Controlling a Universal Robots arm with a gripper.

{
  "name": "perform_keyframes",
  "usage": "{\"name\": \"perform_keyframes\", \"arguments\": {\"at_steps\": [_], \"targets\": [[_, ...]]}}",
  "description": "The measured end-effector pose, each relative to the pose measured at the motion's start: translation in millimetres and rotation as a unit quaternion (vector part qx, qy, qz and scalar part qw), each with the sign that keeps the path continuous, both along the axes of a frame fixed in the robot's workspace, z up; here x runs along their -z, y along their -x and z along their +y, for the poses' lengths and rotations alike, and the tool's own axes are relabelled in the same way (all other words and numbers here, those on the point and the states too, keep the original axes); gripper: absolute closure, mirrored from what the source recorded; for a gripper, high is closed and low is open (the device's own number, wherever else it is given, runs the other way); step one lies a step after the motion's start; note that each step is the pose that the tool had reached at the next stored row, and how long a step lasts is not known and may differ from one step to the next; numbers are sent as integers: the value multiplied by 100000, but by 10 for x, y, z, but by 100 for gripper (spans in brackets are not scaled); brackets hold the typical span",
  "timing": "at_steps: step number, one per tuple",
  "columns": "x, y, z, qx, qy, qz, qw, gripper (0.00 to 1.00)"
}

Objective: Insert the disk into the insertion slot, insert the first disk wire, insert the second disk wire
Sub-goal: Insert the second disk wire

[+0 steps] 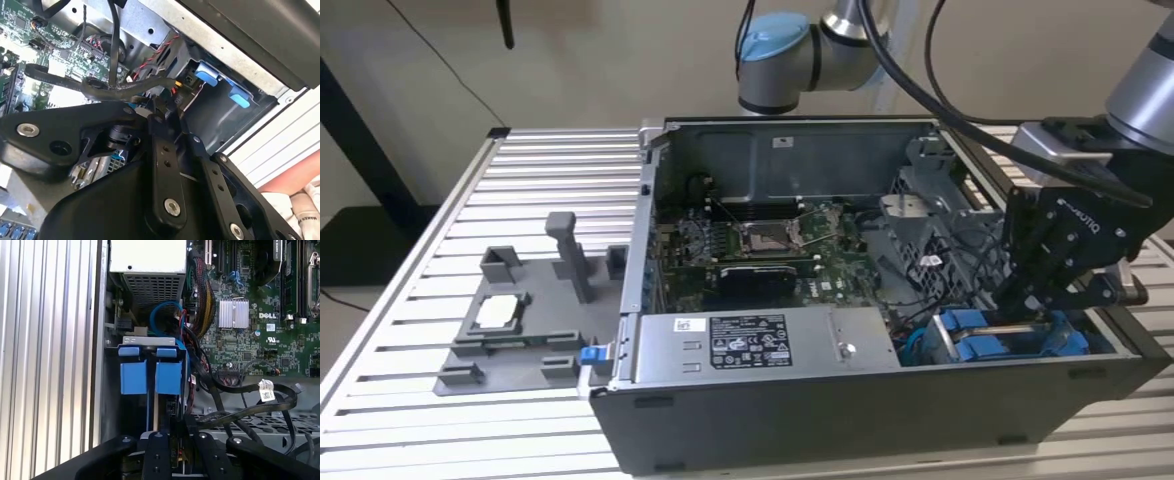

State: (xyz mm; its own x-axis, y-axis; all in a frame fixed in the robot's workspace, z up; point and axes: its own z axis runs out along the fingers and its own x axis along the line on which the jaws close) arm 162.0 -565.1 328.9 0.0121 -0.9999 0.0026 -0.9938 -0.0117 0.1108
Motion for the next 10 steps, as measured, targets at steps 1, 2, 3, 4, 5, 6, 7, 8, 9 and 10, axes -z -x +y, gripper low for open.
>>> {"name": "perform_keyframes", "arguments": {"at_steps": [1,2,3,4,5,6,7,8,9,10], "targets": [[-1,1,-3,5,1,27,100000,76],[-6,0,-9,3,-59,130,100000,76],[-20,0,-15,2,-123,297,99999,76],[-38,0,-21,10,-183,491,99999,76],[-55,0,-26,14,-250,662,99997,76],[-69,1,-30,22,-281,838,99996,76],[-82,0,-32,28,-259,963,99995,76],[-89,-1,-31,24,-239,1025,99994,76],[-94,-2,-31,20,-250,1057,99994,76],[-102,-2,-31,27,-255,1088,99994,76]]}}
